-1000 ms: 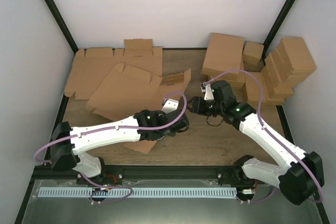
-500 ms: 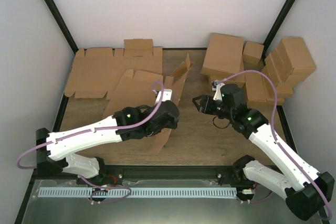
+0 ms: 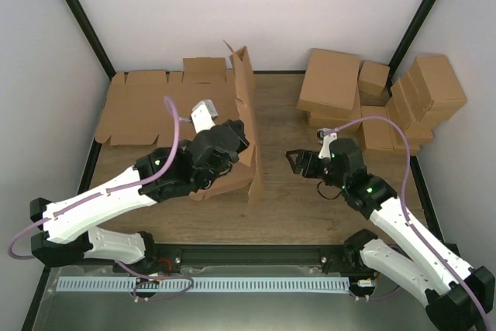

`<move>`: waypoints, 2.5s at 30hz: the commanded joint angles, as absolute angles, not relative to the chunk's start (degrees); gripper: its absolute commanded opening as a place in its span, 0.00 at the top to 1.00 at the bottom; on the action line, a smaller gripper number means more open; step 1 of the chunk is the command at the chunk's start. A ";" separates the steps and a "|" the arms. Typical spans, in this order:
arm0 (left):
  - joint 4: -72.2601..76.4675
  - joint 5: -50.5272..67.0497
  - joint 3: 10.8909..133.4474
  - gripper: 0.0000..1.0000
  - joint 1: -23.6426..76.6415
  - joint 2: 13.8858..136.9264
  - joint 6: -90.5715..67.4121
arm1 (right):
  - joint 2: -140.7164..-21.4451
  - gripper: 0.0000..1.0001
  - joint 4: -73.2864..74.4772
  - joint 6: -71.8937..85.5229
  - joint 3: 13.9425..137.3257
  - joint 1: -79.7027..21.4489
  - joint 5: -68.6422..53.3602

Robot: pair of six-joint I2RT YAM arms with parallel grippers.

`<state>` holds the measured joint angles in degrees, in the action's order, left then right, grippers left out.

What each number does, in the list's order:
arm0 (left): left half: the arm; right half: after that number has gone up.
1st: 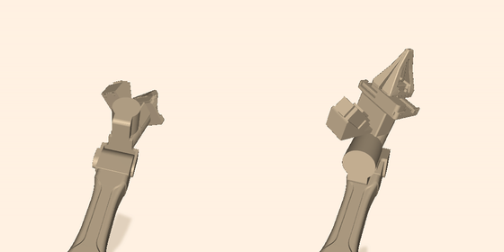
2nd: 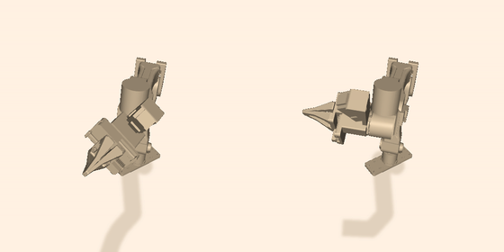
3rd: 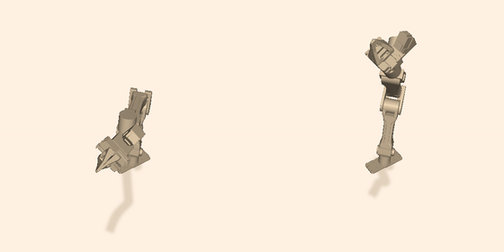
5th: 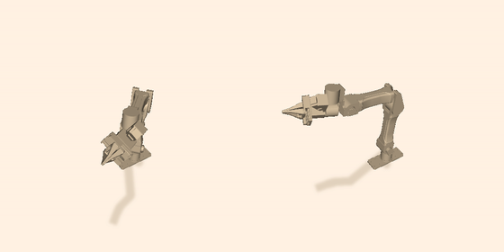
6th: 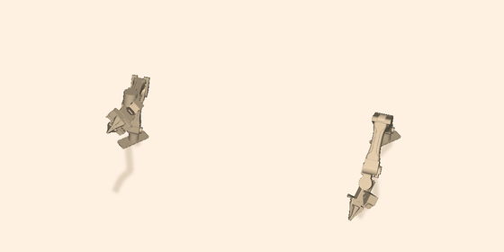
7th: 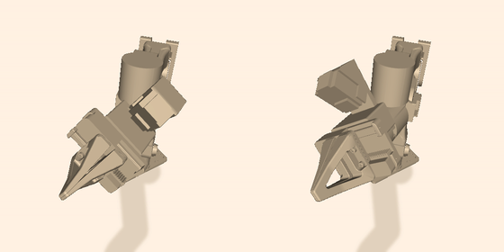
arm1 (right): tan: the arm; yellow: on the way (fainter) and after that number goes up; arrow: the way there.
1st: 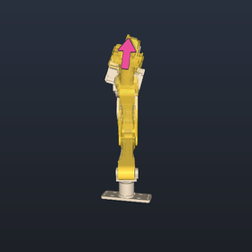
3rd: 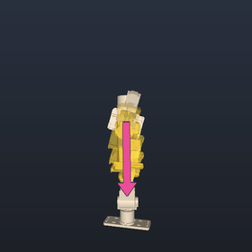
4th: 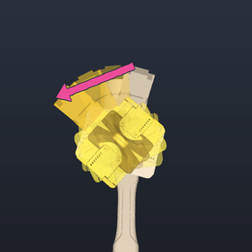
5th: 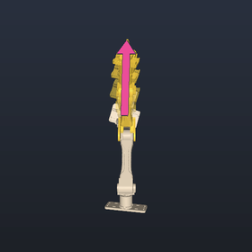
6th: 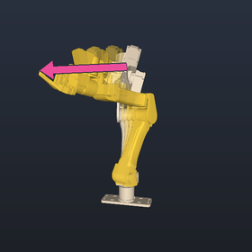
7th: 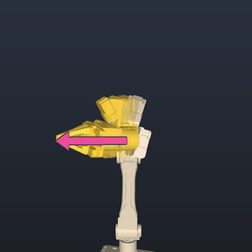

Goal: Fold the paper box

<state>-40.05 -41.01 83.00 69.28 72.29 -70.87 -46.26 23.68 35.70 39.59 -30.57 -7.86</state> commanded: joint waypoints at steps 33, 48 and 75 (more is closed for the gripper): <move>-40.44 -49.16 90.17 0.96 60.39 80.43 -79.02 | -34.85 0.01 0.72 9.65 29.95 -42.80 -15.78; -40.17 -48.49 90.88 0.96 59.05 82.61 -78.57 | -47.82 0.04 -8.56 10.63 29.99 -60.88 15.11; -46.26 -41.69 87.13 0.13 58.21 68.86 -41.74 | -43.87 0.99 -2.41 13.21 28.51 -59.42 18.56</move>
<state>-45.12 -44.86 88.88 58.48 75.81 -60.42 -44.29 -4.67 11.88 26.02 -60.38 18.04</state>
